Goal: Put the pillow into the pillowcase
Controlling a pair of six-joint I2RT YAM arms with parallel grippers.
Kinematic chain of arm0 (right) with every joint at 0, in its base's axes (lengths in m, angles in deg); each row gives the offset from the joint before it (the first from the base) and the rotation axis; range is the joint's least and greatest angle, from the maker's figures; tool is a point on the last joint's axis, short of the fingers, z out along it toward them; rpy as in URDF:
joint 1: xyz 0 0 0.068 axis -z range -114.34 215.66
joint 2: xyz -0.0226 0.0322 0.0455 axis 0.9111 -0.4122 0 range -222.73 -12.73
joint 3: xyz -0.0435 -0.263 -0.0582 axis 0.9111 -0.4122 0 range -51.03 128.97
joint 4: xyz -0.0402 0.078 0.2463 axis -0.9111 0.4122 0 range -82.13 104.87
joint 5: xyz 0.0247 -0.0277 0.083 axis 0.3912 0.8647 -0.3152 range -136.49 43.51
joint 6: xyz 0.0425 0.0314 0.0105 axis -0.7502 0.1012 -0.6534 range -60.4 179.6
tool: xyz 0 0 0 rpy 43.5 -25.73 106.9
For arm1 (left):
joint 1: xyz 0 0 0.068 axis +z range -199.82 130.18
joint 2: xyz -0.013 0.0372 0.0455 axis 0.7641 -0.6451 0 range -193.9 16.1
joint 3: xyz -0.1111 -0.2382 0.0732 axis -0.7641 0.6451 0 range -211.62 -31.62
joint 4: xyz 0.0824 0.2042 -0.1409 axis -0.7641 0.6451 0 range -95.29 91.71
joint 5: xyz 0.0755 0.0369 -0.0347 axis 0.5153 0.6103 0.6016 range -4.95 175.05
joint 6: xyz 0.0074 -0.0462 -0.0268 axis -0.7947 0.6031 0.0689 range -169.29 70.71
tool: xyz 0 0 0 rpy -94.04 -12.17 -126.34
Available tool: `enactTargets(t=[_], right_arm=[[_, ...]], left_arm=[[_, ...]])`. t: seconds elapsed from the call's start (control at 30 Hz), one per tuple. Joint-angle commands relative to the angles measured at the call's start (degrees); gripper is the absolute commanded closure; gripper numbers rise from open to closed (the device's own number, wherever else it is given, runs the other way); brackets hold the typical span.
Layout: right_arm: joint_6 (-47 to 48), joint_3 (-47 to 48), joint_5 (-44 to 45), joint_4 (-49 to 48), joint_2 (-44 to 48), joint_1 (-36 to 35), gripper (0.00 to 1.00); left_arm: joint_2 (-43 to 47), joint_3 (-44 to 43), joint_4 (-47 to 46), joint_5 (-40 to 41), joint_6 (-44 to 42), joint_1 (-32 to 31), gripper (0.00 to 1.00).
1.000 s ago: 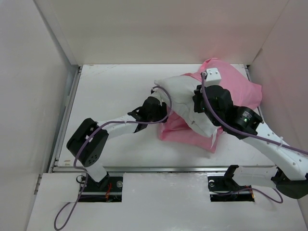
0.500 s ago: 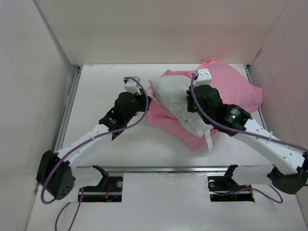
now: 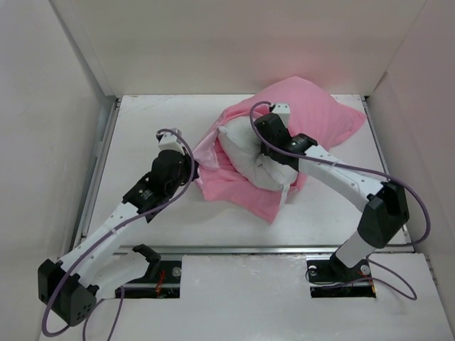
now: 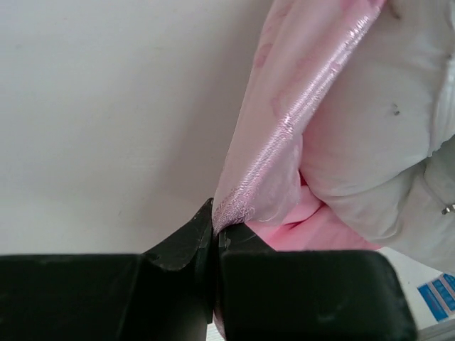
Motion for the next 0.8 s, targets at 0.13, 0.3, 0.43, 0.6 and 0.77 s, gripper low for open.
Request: enactTargets(t=[0.13,0.3,0.43,0.6,0.77], right_arm=[[-6.1,4.9,17.4,4.9,-13.9,3.0,1.00],[-7.2,12.0,18.5,5.2,-22.5,4.2,1.00],[-6.3,15.5,15.3,4.9,-25.4,3.0,1.00],[0.3,10.6,4.0,-4.6,-19.7,1.7,1.00],[13.4,6.7,-15.1,-14.7,-10.6,-0.7,0.86]], left_arm=[[9.8,-3.6,9.9,17.2,5.6,2.1,1.00],[14.1,-7.3,17.1,22.1,7.8,2.1,1.00],[14.9,-8.0,18.1,23.2,8.5,2.6,1.00],[12.5,-7.3,14.9,19.1,6.9,2.6,1.00],[2.9,-6.8,7.9,17.7,5.1,3.6,1.00]])
